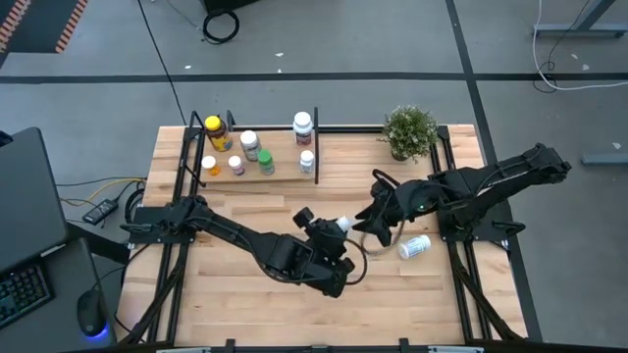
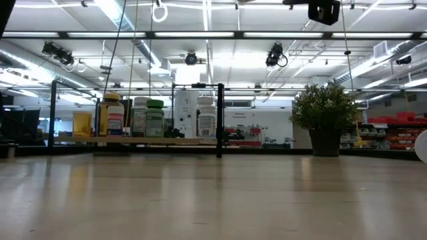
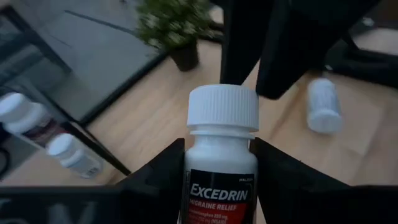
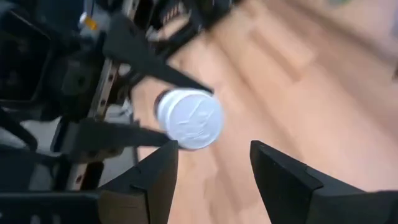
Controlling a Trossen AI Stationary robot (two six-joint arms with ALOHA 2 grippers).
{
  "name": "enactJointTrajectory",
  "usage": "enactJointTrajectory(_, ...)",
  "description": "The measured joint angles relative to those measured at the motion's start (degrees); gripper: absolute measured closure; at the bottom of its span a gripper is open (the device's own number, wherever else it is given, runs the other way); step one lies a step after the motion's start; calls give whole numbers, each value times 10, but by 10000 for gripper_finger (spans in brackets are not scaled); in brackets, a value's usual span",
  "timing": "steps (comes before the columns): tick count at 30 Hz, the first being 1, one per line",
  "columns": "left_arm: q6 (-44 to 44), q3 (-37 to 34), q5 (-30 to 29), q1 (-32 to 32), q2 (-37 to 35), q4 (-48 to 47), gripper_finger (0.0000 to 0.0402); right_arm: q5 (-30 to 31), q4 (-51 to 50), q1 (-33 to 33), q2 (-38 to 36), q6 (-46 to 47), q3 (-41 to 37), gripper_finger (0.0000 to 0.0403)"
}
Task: Pick and place medicine bottles onto shelf by color
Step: Put the black medicine bottle on the shelf
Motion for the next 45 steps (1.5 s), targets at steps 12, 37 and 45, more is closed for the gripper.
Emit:
enactJointTrajectory(12,-175,0,-85,-31,-7,-135,240,44,45,1,-25,-69,0,194)
enactJointTrajectory(37,134,0,131,21,-13,145,234,-43,3,1,-23,-58,1,194)
enactJointTrajectory(45,109,0,133,26,-11,123,233,-71,13,2,-30,-53,0,188)
